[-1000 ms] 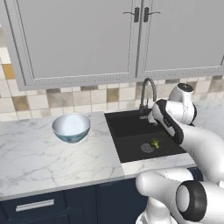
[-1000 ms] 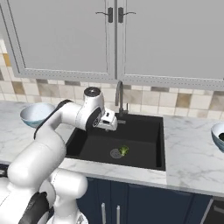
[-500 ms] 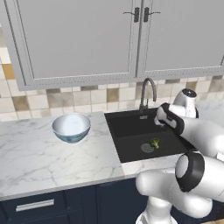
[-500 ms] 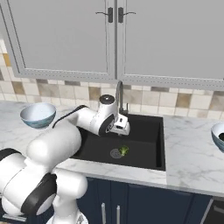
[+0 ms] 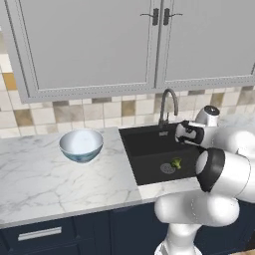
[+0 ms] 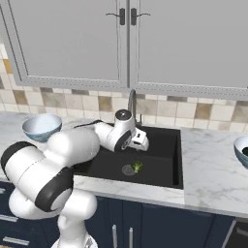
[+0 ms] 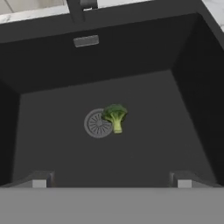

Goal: Pick the squashs from the cabinet and place them in one bowl. Pick the broccoli from the sink and place it in the other bowl.

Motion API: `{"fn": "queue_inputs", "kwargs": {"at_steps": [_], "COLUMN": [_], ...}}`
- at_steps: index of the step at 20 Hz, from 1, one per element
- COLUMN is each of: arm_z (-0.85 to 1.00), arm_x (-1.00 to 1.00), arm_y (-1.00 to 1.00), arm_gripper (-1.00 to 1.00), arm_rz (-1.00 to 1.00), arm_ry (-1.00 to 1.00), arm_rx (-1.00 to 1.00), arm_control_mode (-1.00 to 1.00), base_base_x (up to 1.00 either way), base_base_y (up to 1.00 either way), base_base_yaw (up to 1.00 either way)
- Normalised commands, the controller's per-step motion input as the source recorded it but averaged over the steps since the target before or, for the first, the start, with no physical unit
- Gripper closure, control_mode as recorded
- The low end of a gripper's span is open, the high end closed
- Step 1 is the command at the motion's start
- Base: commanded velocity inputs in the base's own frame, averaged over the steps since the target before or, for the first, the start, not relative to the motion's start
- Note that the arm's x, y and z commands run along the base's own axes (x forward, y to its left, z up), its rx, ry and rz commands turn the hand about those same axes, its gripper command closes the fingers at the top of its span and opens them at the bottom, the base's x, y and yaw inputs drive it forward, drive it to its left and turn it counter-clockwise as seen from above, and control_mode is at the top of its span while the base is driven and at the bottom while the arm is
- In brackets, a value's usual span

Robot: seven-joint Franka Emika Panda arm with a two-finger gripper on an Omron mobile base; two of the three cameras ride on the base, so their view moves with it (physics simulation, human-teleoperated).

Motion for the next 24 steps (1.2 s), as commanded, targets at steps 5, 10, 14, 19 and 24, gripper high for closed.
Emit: {"fn": "queue_inputs", "kwargs": {"at_steps": [5, 10, 14, 19, 24], "arm_z": [-0.34, -0.33, -0.37, -0.4, -0.48], "arm_x": [0.18, 0.15, 0.14, 0.11, 0.16], "arm_y": [-0.15, -0.02, 0.0, 0.0, 0.0], "arm_gripper": [-1.0, -1.0, -1.0, -1.0, -1.0], "arm_rz": [0.01, 0.0, 0.02, 0.03, 0.04], "arm_ry": [-0.02, -0.03, 0.0, 0.0, 0.0], "arm_rx": [-0.03, -0.02, 0.0, 0.0, -0.01], "arm_control_mode": [-1.0, -1.0, -1.0, -1.0, -1.0], "base_base_x": [0.0, 0.0, 0.0, 0.0, 0.0], "base_base_y": [0.0, 0.0, 0.0, 0.0, 0.0], "base_base_yaw": [0.0, 0.0, 0.0, 0.0, 0.0]}}
